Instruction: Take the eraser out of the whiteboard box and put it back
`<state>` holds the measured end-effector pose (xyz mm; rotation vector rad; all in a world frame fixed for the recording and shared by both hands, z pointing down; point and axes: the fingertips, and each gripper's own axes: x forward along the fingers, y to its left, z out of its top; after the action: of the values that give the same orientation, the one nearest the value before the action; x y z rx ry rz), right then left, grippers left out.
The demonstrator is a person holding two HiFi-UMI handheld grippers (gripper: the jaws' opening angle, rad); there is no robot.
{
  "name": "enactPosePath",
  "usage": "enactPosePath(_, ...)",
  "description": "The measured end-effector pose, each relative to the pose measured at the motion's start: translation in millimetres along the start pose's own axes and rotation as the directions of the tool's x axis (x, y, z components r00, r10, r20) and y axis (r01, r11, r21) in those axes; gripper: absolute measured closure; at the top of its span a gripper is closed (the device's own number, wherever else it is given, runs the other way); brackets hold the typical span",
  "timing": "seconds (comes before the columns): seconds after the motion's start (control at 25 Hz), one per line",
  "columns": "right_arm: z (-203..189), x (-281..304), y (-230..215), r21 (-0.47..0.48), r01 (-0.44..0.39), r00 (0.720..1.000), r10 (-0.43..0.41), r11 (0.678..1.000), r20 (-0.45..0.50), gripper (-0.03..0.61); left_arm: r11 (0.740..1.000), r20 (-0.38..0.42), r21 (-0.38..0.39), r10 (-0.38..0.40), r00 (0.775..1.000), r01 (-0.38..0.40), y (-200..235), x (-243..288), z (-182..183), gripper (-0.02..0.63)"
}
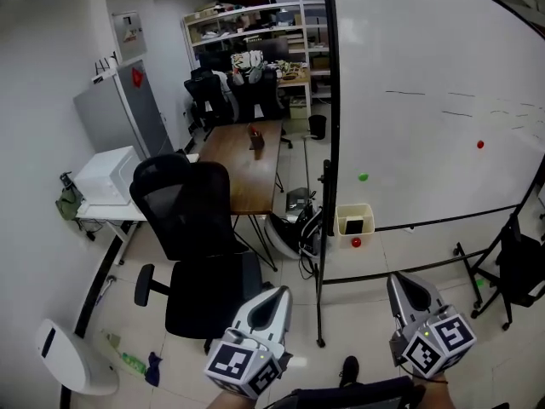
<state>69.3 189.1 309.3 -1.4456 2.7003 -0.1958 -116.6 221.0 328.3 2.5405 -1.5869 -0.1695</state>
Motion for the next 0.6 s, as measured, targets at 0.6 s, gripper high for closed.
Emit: enactPosePath(0.6,39.4,105.0,-238.8,0.062,-0.070,0.998,0.070,0.996,0.006,0.563,0.995,-0.029,0.060,0.084,0.996,-0.082,-24.8,252.7,5.4,0.587)
